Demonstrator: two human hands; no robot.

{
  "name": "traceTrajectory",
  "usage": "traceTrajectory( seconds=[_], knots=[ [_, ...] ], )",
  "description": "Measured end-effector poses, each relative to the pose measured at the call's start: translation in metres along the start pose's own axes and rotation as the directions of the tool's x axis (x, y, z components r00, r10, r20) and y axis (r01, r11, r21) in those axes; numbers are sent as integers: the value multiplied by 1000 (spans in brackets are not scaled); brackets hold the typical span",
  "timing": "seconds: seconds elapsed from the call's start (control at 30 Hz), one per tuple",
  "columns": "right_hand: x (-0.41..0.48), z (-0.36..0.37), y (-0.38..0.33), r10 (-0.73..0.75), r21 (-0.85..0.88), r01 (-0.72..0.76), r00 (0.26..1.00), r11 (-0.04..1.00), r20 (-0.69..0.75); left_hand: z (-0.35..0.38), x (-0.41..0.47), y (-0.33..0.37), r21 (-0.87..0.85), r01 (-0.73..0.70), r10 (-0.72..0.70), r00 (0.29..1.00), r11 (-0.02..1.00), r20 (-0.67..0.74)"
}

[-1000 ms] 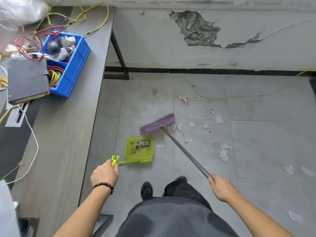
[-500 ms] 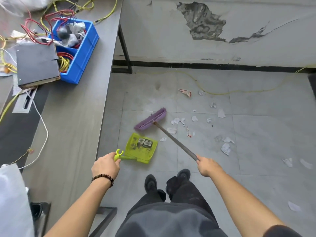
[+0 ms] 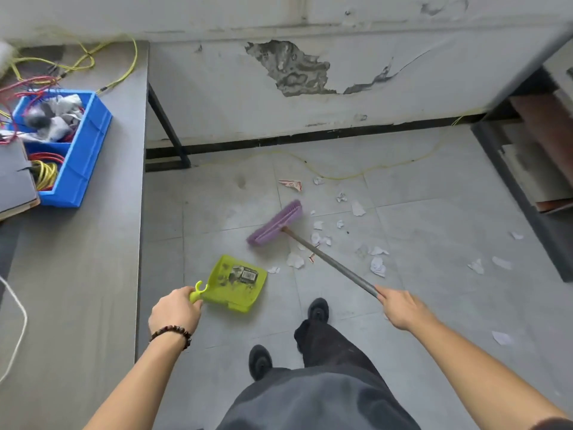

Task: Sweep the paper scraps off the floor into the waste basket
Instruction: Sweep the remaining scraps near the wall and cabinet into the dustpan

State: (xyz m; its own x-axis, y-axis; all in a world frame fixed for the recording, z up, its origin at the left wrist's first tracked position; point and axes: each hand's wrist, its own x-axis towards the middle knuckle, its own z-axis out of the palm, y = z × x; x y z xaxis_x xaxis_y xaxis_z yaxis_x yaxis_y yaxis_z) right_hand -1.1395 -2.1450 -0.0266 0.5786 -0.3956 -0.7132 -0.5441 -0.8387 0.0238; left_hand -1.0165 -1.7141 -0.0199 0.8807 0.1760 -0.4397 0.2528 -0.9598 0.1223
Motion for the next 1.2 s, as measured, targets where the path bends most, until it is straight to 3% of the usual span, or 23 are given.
traceTrajectory(
  seconds=[0.23,0.4,0.53,0.63,0.73,0.87,1.0,1.2],
  knots=[
    [130,-79,-102,-43,137,44,999,990,-7,16,-4,40,100,29,-30,1000,995,8],
    [194,-106,-142,-43,53,37,993,998,110,12,7,61,198,69,-93,989,978,117],
    [181,-88,-115,-23,41,16,986,999,163,10,16,58,205,99,-145,964,974,223],
    [146,-47,-73,14,68,-28,982,997,191,11,14,58,171,115,-153,962,979,227],
    [108,-12,-40,58,255,-123,967,959,249,15,11,53,153,102,-131,972,983,194],
    [63,8,-6,124,504,-193,978,842,169,17,13,43,162,81,-107,981,983,160],
    [61,2,-8,106,482,-131,991,866,78,13,13,44,119,88,-104,986,989,133],
    [143,-42,-62,123,422,-95,992,902,-40,14,8,42,140,149,-164,981,979,103]
  ],
)
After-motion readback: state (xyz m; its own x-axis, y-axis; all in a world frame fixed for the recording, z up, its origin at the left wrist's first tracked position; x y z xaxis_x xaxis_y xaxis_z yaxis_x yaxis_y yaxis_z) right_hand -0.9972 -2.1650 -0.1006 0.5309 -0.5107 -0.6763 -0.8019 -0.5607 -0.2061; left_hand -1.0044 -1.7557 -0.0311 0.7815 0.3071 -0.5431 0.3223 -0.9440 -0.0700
